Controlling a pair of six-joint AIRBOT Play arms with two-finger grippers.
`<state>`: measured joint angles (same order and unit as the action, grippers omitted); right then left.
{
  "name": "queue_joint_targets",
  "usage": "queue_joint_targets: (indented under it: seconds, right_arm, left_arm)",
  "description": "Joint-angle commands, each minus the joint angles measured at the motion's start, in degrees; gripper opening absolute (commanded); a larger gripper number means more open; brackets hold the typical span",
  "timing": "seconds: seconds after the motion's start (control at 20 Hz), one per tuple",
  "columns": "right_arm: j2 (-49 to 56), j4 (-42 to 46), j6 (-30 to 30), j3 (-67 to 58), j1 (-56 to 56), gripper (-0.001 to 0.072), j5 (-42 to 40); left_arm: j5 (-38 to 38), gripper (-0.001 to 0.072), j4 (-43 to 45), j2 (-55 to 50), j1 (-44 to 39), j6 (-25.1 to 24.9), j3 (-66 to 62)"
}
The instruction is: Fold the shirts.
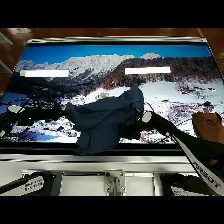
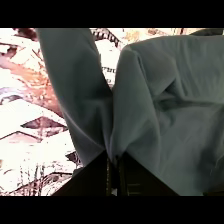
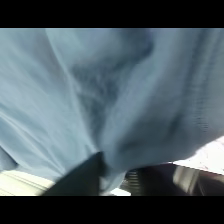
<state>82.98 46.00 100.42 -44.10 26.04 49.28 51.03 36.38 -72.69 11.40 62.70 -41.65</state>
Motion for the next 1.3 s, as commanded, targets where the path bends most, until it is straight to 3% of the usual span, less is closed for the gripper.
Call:
queue_joint_targets:
  seconds: [0.0, 0.2, 0.45, 0.55, 0.7, 0.75, 0.9, 0.95, 1.1, 1.25]
  right_arm:
    - [0.11, -1.77, 2.23, 0.00, 0.37, 0.0056, -0.39]
    - [-4.81, -1.81, -4.50, -0.09, -0.35, 0.0054, 2.25]
    - [-26.05, 1.38, -11.32, -5.77, -7.56, 0.0054, 2.80]
    - [-36.48, 5.33, -11.67, -13.09, -12.17, 0.0054, 1.73]
    - [-48.52, 11.30, -6.97, -24.55, -18.91, 0.0053, -2.54]
    - [-51.19, 12.72, -5.70, -27.89, -20.79, 0.0054, -3.50]
    - [-55.82, 14.45, -5.14, -34.80, -24.52, 0.0054, -1.44]
    - [-56.52, 14.93, -5.14, -36.33, -25.11, 0.0054, 0.07]
    - [-56.76, 18.05, -5.07, -39.28, -25.27, 0.0054, 5.64]
    - [-56.00, 22.93, -4.52, -39.28, -25.27, 0.0054, 10.97]
  left_arm:
    - [0.22, 0.0040, 0.00, 1.05, 0.00, -0.57, -0.15]
    - [1.92, 0.0039, 0.02, 4.44, 0.00, -3.10, -2.80]
    - [1.99, 0.0039, 0.07, 17.68, 0.00, -3.69, -16.11]
    - [1.66, 0.0039, 0.07, 24.09, 0.13, -3.69, -25.11]
    - [-0.76, 0.0039, 0.22, 32.28, 1.38, -3.43, -38.03]
    - [-1.90, 0.0039, 0.26, 34.51, 2.25, -1.97, -41.35]
    - [-2.75, 0.0039, 5.49, 39.91, 5.55, 10.38, -46.97]
    - [-2.36, 0.0039, 7.21, 41.68, 6.25, 12.09, -47.32]
    - [3.56, 0.0039, 11.47, 44.83, 6.43, 12.81, -47.30]
    - [17.14, 0.0039, 16.11, 44.50, 6.45, 13.70, -46.86]
